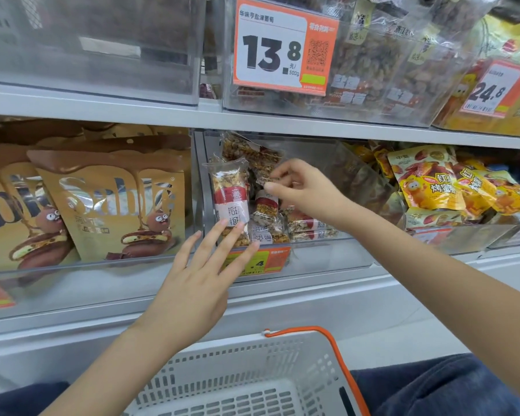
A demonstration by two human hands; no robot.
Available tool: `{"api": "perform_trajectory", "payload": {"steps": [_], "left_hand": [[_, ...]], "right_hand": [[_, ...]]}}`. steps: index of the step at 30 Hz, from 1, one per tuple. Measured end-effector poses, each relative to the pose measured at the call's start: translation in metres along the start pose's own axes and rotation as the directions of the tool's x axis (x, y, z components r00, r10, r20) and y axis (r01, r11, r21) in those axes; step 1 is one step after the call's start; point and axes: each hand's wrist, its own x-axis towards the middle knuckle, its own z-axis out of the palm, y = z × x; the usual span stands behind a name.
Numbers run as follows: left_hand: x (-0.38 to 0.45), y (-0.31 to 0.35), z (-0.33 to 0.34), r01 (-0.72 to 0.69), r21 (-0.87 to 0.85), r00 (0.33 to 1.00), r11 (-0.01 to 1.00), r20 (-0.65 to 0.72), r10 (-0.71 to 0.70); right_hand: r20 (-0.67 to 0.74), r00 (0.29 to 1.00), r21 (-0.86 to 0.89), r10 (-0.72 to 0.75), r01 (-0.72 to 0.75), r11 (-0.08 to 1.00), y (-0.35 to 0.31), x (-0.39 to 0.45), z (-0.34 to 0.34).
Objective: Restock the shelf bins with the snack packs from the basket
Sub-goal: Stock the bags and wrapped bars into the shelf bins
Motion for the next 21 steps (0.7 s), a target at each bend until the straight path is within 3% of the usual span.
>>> {"api": "perform_trajectory", "payload": {"steps": [3, 6, 11, 15, 16, 18, 19, 21], "left_hand": [[0.000, -0.002, -0.004, 0.019, -0.056, 0.998, 0.998, -0.056, -0.022], [0.000, -0.006, -0.006, 0.056, -0.097, 0.995, 0.994, -0.083, -0.064], [-0.001, -0.007, -0.004, 0.019, -0.045, 0.997, 0.999, -0.078, -0.022], [-0.002, -0.005, -0.004, -0.020, 0.027, 0.998, 0.999, -0.064, 0.021], [-0.002, -0.004, -0.005, -0.014, 0.031, 0.999, 0.999, -0.051, 0.015], [-0.001, -0.003, -0.006, -0.005, 0.035, 0.999, 0.999, -0.034, 0.006], [-0.001, -0.003, -0.006, -0.003, 0.035, 1.000, 0.999, -0.031, 0.004], [-0.002, -0.002, -0.006, -0.005, 0.036, 1.000, 0.999, -0.027, 0.006]], "right_hand": [[0.156, 0.986, 0.014, 0.056, -0.059, 0.998, -0.025, 0.001, 0.029], [0.161, 0.984, -0.100, 0.083, -0.068, 0.993, -0.031, 0.000, 0.050], [0.072, 0.958, 0.278, 0.279, -0.287, 0.917, -0.019, -0.006, 0.018], [0.050, 0.958, 0.306, 0.281, -0.282, 0.909, 0.009, -0.019, -0.036], [0.068, 0.965, 0.238, 0.254, -0.263, 0.935, 0.015, -0.022, -0.049], [0.124, 0.972, -0.118, 0.198, -0.184, 0.976, 0.027, -0.023, -0.075], [0.176, 0.966, -0.311, 0.191, -0.130, 0.942, 0.035, -0.020, -0.085], [0.281, 0.930, -0.508, 0.238, -0.066, 0.859, 0.048, -0.014, -0.098]]}}
